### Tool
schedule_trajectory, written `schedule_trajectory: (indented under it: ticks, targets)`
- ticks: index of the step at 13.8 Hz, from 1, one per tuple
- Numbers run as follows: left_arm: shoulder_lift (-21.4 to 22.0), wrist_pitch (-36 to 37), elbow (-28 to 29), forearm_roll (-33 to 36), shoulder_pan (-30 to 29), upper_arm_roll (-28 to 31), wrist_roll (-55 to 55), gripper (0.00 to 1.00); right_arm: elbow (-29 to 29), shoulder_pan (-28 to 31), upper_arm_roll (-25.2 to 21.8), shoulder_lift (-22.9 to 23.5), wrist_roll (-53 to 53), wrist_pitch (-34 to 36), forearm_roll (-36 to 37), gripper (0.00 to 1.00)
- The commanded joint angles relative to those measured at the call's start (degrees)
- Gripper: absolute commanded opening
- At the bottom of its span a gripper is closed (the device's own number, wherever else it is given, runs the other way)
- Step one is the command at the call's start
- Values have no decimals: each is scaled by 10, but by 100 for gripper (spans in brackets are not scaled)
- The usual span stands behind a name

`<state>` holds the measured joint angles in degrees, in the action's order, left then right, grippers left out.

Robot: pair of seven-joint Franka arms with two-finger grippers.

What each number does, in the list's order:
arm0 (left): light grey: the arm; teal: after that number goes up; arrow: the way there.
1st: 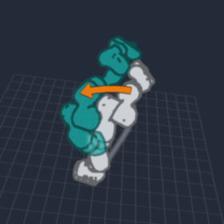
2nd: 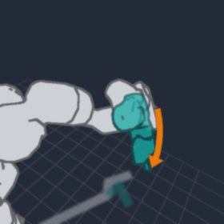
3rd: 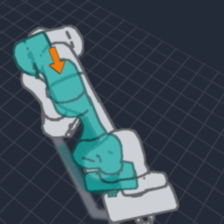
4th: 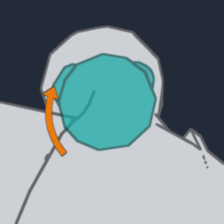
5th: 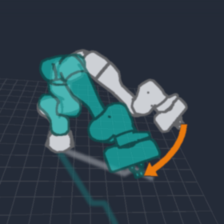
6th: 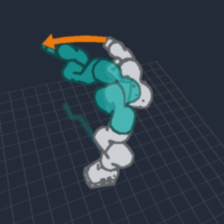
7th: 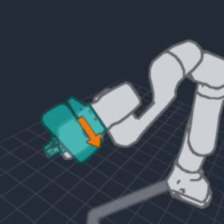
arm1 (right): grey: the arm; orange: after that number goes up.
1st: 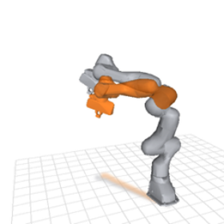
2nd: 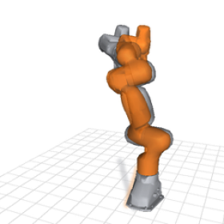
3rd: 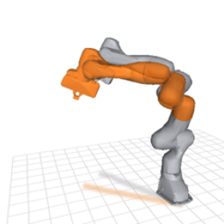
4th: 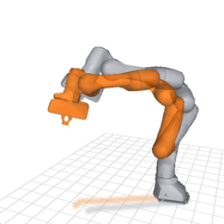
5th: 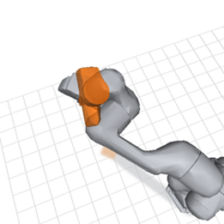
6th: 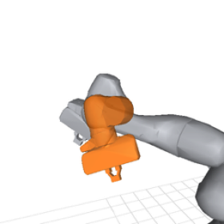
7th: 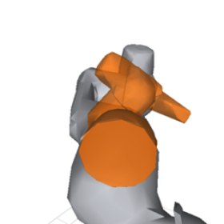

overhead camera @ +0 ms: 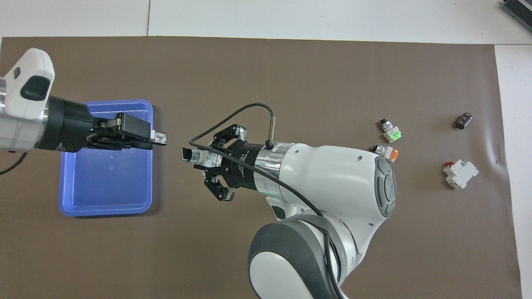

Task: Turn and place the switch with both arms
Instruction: 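Grasp the switch with the left gripper while the right gripper holds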

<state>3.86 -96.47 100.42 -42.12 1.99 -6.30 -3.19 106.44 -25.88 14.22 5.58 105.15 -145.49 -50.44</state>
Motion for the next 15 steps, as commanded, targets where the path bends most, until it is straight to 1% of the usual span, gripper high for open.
schedule_trajectory:
  ticks: [1, 2, 3, 10, 15]
  targets:
    - [17, -27, 31, -28, 11, 1, -7, 42, -11, 0, 2, 7, 16, -10, 12, 0]
    - [15, -28, 32, -38, 11, 1, -14, 39, -11, 0, 2, 7, 16, -10, 12, 0]
    - [13, -28, 32, -52, 12, 1, -22, 38, -11, 0, 2, 7, 16, -10, 12, 0]
    - [6, -24, 32, -59, 14, 1, -30, 37, -10, 0, 2, 7, 15, -9, 14, 0]
    - [5, -29, 37, -59, 28, 1, -45, 26, -9, 0, 2, 7, 16, -9, 14, 0]
